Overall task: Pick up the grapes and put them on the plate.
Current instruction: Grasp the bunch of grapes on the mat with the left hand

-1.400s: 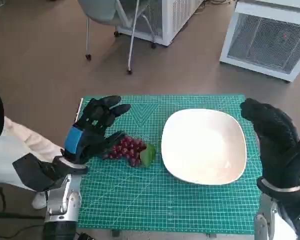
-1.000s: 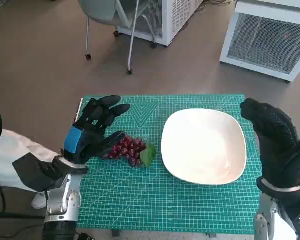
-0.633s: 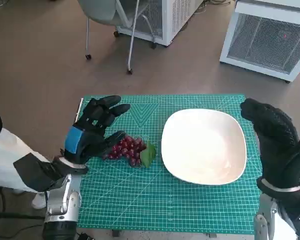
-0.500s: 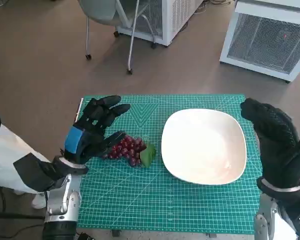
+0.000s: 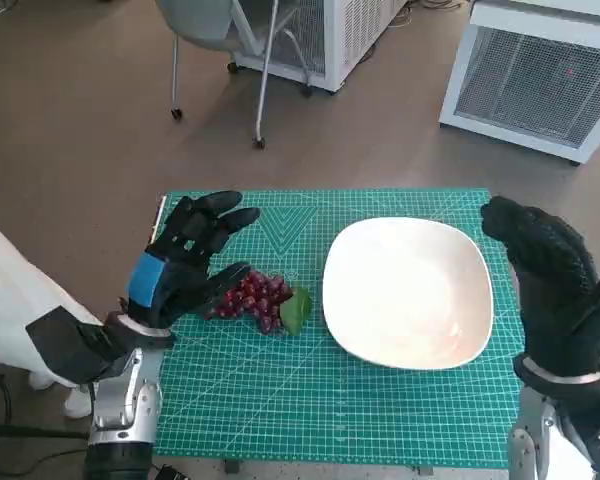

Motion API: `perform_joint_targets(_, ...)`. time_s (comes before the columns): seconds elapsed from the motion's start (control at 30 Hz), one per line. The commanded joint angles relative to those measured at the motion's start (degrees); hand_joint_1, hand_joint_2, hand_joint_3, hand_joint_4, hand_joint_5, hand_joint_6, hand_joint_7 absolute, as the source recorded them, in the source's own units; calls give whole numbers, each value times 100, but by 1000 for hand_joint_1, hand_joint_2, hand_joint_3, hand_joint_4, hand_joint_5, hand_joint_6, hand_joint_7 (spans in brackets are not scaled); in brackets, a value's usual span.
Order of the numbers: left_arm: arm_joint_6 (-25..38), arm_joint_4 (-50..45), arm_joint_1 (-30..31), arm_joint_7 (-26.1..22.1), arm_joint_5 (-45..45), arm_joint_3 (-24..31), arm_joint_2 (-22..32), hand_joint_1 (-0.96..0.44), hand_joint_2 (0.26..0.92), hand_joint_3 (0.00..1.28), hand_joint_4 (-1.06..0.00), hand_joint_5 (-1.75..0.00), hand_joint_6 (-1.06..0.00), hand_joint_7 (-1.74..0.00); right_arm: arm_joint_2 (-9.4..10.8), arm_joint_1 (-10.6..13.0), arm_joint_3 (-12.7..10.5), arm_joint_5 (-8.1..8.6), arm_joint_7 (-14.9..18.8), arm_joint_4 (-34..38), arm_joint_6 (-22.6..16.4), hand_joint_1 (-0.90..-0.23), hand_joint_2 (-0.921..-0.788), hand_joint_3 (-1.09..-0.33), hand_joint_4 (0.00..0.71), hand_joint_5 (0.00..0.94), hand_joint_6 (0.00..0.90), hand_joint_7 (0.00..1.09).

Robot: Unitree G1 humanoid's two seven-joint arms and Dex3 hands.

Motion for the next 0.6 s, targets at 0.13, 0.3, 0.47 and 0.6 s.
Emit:
perform_joint_targets(0.13,-21,-41,6,-36,-14,1,47,-161,921,221,-120,-776,-147,-823,26,102,2,22,-32,-28,103,-533,-921,-641,428,2,64,621)
perform_joint_targets(0.3,-18,-32,-2,-35,-1,5,70,-161,921,218,-119,-776,-146,-822,31,108,-4,12,-38,-31,97,-533,-921,-641,429,2,64,624)
perform_joint_targets(0.47,-39,-73,-19,29,165,-44,160,-168,921,186,-122,-747,-144,-809,22,110,-10,-21,-43,-19,71,-533,-921,-641,429,2,64,626)
perform_joint_targets(0.6,-173,-231,-17,243,1192,-316,726,-195,907,96,-173,-457,-148,-629,4,108,-19,-48,-44,-15,52,-534,-921,-641,429,2,62,627)
